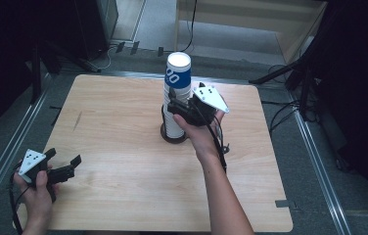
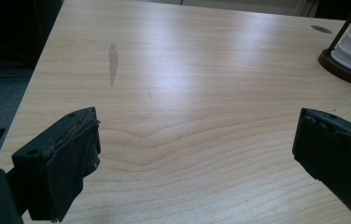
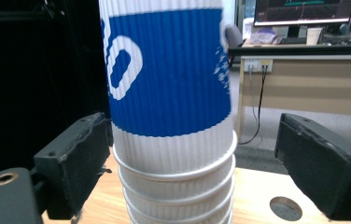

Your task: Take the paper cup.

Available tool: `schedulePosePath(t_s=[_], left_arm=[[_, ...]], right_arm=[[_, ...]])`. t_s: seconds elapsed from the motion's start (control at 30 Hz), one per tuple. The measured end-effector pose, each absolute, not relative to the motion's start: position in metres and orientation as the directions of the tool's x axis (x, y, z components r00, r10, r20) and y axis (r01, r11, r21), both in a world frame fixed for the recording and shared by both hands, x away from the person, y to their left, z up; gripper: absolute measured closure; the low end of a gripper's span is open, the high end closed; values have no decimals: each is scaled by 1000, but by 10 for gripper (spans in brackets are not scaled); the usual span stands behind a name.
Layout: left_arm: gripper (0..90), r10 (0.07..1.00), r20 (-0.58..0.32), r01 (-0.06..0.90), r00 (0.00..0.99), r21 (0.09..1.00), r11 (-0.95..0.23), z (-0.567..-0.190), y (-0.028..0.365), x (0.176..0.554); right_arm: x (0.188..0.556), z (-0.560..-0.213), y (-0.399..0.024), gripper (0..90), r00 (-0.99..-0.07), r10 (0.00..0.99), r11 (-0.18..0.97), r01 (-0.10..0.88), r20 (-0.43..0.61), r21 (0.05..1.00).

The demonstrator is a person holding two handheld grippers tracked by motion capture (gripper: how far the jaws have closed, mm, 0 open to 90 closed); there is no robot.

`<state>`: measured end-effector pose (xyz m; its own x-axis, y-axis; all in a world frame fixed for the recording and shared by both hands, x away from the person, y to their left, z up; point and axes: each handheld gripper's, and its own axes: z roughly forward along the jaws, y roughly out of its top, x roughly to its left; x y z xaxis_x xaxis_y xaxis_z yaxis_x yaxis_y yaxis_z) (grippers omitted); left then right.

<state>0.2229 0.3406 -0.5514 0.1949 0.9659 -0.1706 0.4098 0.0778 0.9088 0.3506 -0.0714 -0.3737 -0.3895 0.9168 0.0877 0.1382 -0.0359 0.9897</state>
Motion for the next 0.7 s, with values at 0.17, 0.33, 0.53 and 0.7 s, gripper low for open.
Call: schedulePosePath(t_s=[0.17, 0.33, 0.53, 0.7], left_arm=[[18, 965, -171, 412, 199, 908, 76, -551, 341, 223], [18, 965, -171, 410, 200, 909, 76, -552, 341, 224], [18, 964, -177, 413, 200, 907, 82, -552, 341, 224], [18, 963, -181, 413, 200, 907, 85, -552, 342, 224]], right_arm=[[359, -372, -64, 55, -370, 926, -20, 151, 75, 988], [367, -372, -58, 57, -359, 931, -16, 153, 71, 988], [373, -372, -51, 92, -353, 934, 0, 148, 53, 989], [374, -374, -44, 161, -358, 933, 21, 138, 30, 990]])
